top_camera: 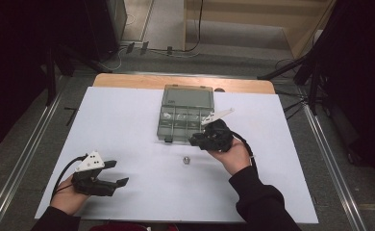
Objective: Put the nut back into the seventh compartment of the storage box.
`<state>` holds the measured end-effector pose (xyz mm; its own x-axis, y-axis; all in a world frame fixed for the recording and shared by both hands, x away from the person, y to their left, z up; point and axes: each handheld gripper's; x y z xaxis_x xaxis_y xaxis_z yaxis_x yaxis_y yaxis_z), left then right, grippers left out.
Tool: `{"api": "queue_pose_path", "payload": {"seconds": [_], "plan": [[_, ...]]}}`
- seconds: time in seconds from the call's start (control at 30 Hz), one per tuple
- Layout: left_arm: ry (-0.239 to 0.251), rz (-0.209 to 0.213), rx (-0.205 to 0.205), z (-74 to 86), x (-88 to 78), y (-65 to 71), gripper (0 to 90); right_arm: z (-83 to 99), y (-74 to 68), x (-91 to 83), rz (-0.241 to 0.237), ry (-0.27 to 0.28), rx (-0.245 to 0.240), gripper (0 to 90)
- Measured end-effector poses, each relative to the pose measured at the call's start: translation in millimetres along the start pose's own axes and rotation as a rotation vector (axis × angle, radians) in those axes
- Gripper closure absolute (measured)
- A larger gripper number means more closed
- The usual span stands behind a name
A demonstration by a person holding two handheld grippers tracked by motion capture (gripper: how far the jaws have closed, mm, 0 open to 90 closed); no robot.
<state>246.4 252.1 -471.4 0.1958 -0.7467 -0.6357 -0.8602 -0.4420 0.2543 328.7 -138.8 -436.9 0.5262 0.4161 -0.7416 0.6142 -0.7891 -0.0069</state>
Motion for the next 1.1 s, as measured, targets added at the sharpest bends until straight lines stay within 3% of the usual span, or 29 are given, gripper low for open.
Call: {"api": "queue_pose_path", "payload": {"seconds": [0.2, 0.33, 0.6, 0.8, 0.97, 1.1], "plan": [[0.016, 0.007, 0.027, -0.6, 0.1, 5.0, 22.7, -13.7, 11.3, 2.5, 0.019, 0.017, 0.013, 71.8], [0.003, 0.009, 0.028, -0.3, 2.0, 5.5, 22.7, -21.0, 15.3, 2.5, 0.042, 0.030, 0.009, 71.8], [-0.001, 0.003, 0.031, 0.2, 2.1, 5.7, 22.7, -31.2, 28.1, 11.9, 0.087, 0.062, 0.049, 71.8], [-0.002, -0.003, 0.030, 0.6, 1.3, 5.5, 22.7, -31.5, 32.6, 30.2, 0.101, 0.037, 0.041, 71.7], [-0.001, 0.005, 0.037, -0.5, 1.8, 7.0, 22.7, -26.2, 33.4, 41.5, 0.111, -0.006, 0.070, 71.7], [0.004, 0.002, 0.036, -0.2, 1.2, 7.1, 22.7, -23.9, 31.3, 47.6, 0.113, -0.040, 0.050, 71.6]]}}
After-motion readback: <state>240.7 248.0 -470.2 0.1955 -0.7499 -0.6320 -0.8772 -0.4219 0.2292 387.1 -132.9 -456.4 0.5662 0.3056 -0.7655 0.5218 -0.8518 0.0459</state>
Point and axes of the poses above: each handheld gripper's, and its own axes: x roughly forward along the jaws, z roughly out of its underside, y roughly to its right, and after that the axes turned 14 degrees about z, right-handed
